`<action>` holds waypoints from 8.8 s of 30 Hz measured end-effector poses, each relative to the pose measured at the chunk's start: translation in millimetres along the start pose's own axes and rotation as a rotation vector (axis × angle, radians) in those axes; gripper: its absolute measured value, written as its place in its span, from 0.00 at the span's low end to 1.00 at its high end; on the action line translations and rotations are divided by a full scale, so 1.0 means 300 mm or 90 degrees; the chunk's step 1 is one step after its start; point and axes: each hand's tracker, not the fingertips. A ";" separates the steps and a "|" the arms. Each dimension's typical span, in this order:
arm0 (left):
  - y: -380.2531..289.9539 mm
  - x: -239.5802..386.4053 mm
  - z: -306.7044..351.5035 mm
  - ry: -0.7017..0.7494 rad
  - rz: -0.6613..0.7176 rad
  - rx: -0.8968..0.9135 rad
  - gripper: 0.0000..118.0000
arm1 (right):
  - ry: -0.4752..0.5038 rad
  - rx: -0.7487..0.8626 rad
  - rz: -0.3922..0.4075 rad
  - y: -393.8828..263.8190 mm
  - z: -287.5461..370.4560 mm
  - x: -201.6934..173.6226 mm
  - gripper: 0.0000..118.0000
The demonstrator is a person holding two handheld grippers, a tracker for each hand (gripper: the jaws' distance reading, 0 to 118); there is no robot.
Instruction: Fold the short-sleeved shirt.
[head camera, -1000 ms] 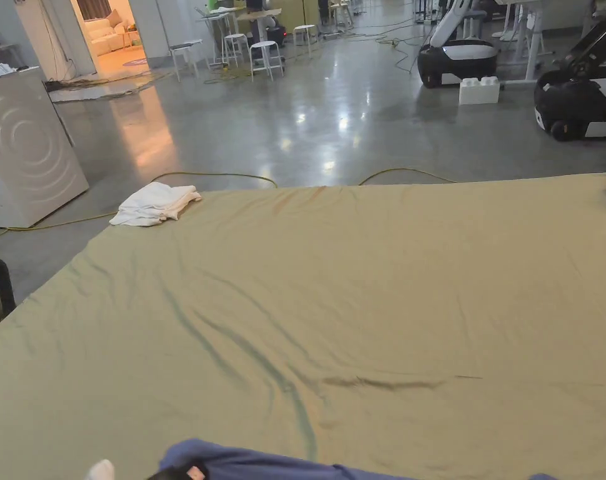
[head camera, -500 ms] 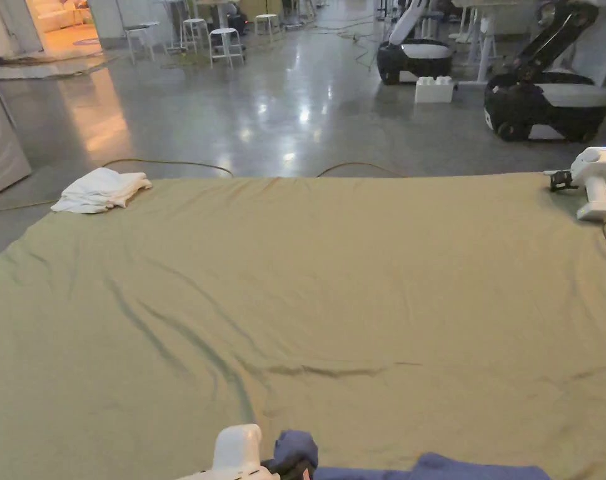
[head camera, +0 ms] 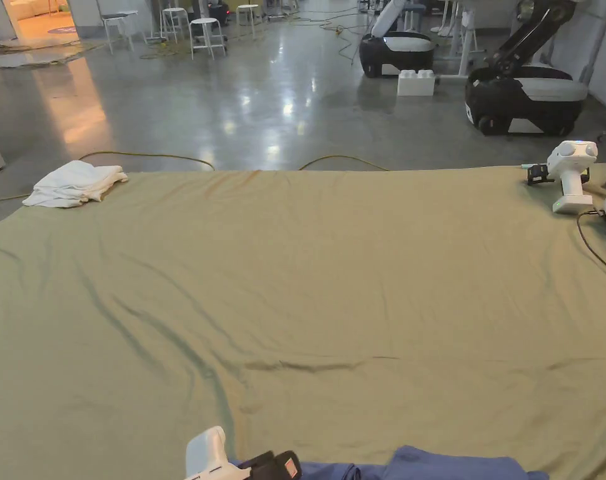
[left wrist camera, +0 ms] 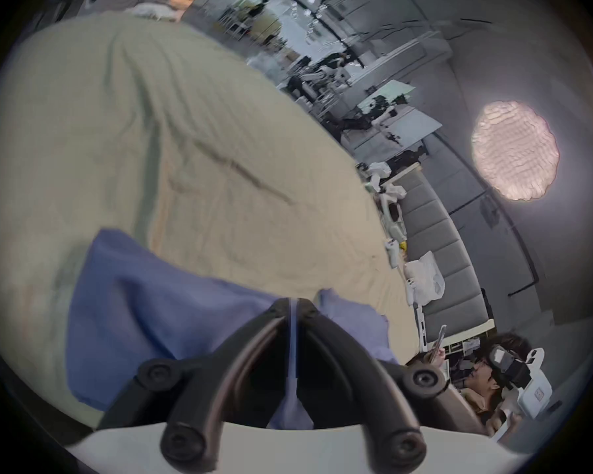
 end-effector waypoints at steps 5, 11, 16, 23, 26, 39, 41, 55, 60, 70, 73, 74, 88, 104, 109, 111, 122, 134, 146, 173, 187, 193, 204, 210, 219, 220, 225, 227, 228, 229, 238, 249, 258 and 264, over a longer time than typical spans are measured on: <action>-0.135 -0.028 -0.227 0.014 0.001 -0.143 0.03 | 0.000 -0.016 -0.004 -0.028 -0.004 0.034 0.00; -0.092 -0.027 -0.177 -0.013 0.029 -0.097 0.02 | 0.003 -0.029 0.000 -0.053 -0.012 0.027 0.00; 0.041 -0.130 0.096 -0.017 0.030 0.010 0.72 | 0.016 -0.037 -0.007 -0.054 -0.042 0.023 0.00; 0.065 -0.399 0.218 0.003 0.178 0.049 0.75 | 0.024 -0.049 0.025 -0.046 -0.048 -0.012 0.00; 0.012 -0.430 0.099 -0.034 0.230 0.016 0.51 | 0.026 -0.050 0.024 -0.056 -0.041 -0.015 0.00; 0.117 -0.378 0.413 0.025 0.156 0.161 0.10 | 0.023 -0.063 0.025 -0.046 -0.056 -0.032 0.00; 0.165 -0.299 0.537 0.111 0.082 0.184 0.10 | 0.035 -0.060 0.018 -0.048 -0.068 -0.036 0.00; -0.030 0.222 -0.030 0.033 -0.025 0.016 0.10 | 0.018 -0.050 0.042 -0.058 -0.035 -0.048 0.00; -0.055 0.259 -0.151 -0.035 -0.040 -0.033 0.57 | 0.000 -0.041 0.013 -0.064 -0.008 0.027 0.00; -0.041 0.185 -0.150 -0.047 -0.004 -0.044 0.00 | -0.003 -0.058 -0.040 -0.085 -0.038 0.087 0.00; -0.119 0.228 -0.294 -0.054 -0.063 -0.160 0.00 | 0.001 -0.069 -0.037 -0.092 -0.044 0.056 0.00; -0.157 0.230 -0.360 -0.041 -0.093 -0.194 0.00 | 0.004 -0.074 -0.036 -0.099 -0.047 0.051 0.00; -0.033 0.223 0.015 -0.049 -0.192 -0.048 0.76 | 0.185 -0.267 0.075 -0.184 -0.501 -0.268 0.00; -0.002 -0.238 -0.020 0.004 0.085 -0.063 0.73 | 0.071 -0.452 0.099 -0.363 -0.898 -0.398 0.00; 0.013 -0.215 -0.065 0.005 0.073 -0.061 0.34 | 0.082 -0.449 0.064 -0.368 -0.893 -0.367 0.00; 0.004 -0.190 -0.053 0.032 0.047 -0.058 0.28 | 0.082 -0.444 0.066 -0.367 -0.881 -0.380 0.00; 0.359 -0.385 0.551 0.107 0.031 0.113 0.25 | 0.139 -0.410 0.019 -0.302 -0.710 -0.319 0.00; 0.602 -0.679 0.700 0.395 0.092 0.123 0.61 | 0.142 -0.351 -0.015 -0.272 -0.662 -0.312 0.00; 0.411 0.133 0.816 0.346 -0.349 0.359 0.69 | 0.067 -0.053 0.075 -0.037 -0.398 -0.307 0.00; 0.020 0.656 0.827 0.280 -0.514 0.597 0.00 | 0.065 0.292 0.199 0.289 -0.015 -0.352 0.00; 0.034 0.672 0.822 0.261 -0.494 0.588 0.82 | 0.091 0.291 0.168 0.276 -0.004 -0.325 0.62; 0.024 0.679 0.825 0.250 -0.497 0.599 0.94 | 0.075 0.306 0.160 0.286 -0.002 -0.324 0.94; 0.027 0.681 0.842 0.222 -0.481 0.606 0.96 | 0.079 0.321 0.164 0.285 0.010 -0.322 1.00; 0.027 0.674 0.845 0.221 -0.476 0.606 0.96 | 0.083 0.304 0.148 0.278 -0.003 -0.313 1.00; 0.028 0.671 0.840 0.225 -0.479 0.600 0.96 | 0.084 0.298 0.145 0.272 -0.007 -0.330 1.00; 0.029 0.672 0.839 0.224 -0.480 0.600 0.96 | 0.085 0.299 0.146 0.274 -0.006 -0.334 1.00; 0.036 0.671 0.834 0.227 -0.480 0.598 0.96 | 0.086 0.298 0.148 0.274 -0.008 -0.338 1.00; 0.035 0.670 0.836 0.223 -0.477 0.596 0.96 | 0.086 0.297 0.146 0.272 -0.011 -0.330 1.00; 0.035 0.670 0.836 0.221 -0.476 0.596 0.96 | 0.087 0.295 0.144 0.271 -0.012 -0.329 1.00; 0.036 0.669 0.836 0.220 -0.476 0.594 0.96 | 0.091 0.292 0.138 0.272 -0.012 -0.329 1.00; 0.038 0.667 0.836 0.220 -0.470 0.590 0.96 | 0.159 0.231 0.051 0.331 0.000 -0.303 1.00; 0.055 0.658 0.826 0.192 -0.443 0.583 0.96 | 0.219 0.137 -0.124 0.389 0.033 -0.381 1.00; 0.061 0.649 0.835 0.189 -0.431 0.585 0.96 | 0.111 0.107 -0.172 0.391 0.028 -0.392 1.00; 0.061 0.644 0.827 0.179 -0.428 0.576 0.96 | 0.108 0.045 -0.157 0.387 -0.018 -0.369 1.00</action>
